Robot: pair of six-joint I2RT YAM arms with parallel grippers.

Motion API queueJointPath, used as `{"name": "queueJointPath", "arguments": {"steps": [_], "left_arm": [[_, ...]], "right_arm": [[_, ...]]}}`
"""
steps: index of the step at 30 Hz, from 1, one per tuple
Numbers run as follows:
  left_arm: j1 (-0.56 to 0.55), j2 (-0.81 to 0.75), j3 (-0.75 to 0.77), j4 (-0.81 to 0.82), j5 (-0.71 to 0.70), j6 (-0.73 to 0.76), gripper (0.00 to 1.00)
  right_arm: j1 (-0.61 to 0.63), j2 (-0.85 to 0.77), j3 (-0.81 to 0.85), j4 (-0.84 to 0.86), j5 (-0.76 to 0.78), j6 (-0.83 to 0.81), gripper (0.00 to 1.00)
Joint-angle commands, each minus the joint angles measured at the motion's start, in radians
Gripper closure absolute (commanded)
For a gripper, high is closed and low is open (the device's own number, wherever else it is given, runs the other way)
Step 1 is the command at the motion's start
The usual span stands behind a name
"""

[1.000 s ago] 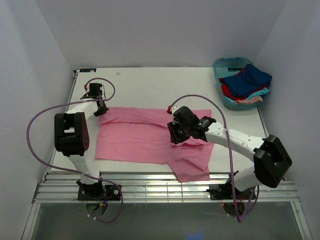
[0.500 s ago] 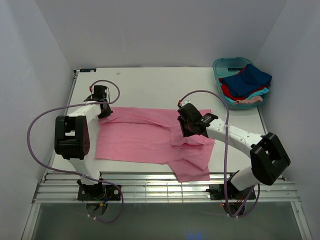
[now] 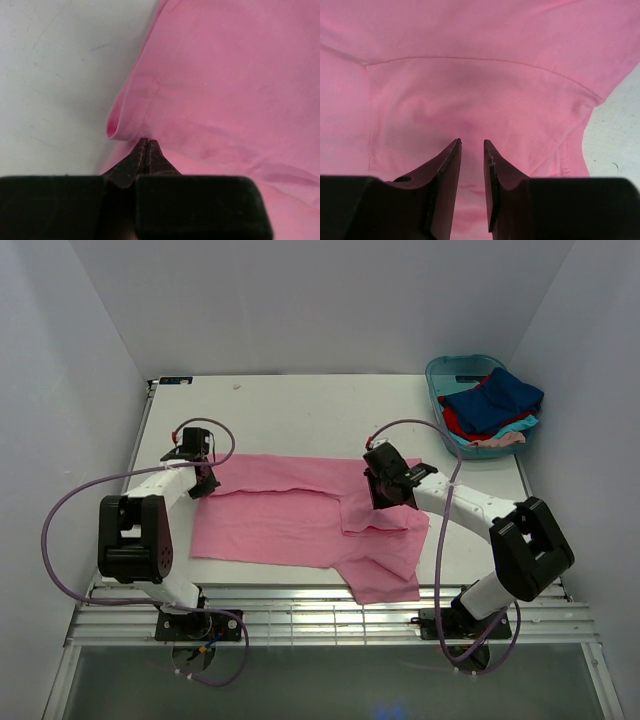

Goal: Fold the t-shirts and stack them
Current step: Fold the flattened tshirt in 1/3 of the way

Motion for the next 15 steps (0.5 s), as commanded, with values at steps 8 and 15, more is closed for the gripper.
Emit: {"name": "queueJointPath", "arguments": {"steps": [8, 15], "left_arm": [[0.0, -0.073, 0.056, -0.061, -0.035, -0.028, 1.0], [0.0, 0.033, 0.186, -0.029, -0.012, -0.031, 1.0]], "right_arm": [[-0.104, 0.073, 0.102, 0.093, -0.012, -0.018, 0.69], [-0.215, 0.135, 0.142, 0.104, -0.014, -0.005, 0.7]]}}
